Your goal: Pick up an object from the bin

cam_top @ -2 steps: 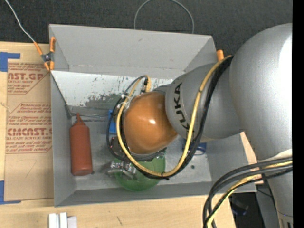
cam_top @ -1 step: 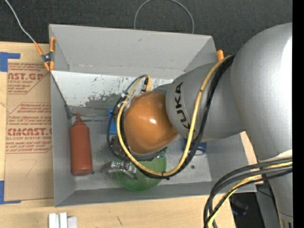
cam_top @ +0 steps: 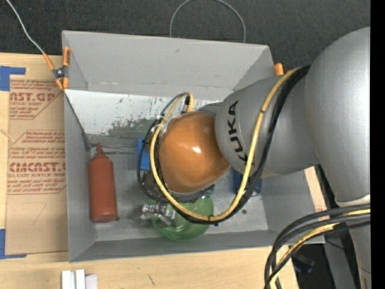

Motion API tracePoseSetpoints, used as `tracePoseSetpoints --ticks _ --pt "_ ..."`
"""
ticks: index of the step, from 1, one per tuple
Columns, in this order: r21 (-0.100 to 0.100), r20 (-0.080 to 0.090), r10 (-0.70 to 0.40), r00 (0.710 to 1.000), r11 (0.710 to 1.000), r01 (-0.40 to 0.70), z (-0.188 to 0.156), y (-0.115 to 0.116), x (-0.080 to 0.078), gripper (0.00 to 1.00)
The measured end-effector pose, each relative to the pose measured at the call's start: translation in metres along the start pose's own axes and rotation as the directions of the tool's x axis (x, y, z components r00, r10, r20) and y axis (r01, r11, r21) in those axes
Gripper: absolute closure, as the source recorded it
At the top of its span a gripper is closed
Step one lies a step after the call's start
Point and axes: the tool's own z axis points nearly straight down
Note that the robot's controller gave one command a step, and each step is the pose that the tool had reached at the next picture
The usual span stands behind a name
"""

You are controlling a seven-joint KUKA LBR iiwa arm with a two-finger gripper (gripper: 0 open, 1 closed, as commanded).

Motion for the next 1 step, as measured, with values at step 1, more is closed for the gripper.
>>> tracePoseSetpoints --ticks 1 --pt "-0.001 0.0 0.0 1.0 1.0 0.0 -0.0292 0.0006 -0.0001 1.0"
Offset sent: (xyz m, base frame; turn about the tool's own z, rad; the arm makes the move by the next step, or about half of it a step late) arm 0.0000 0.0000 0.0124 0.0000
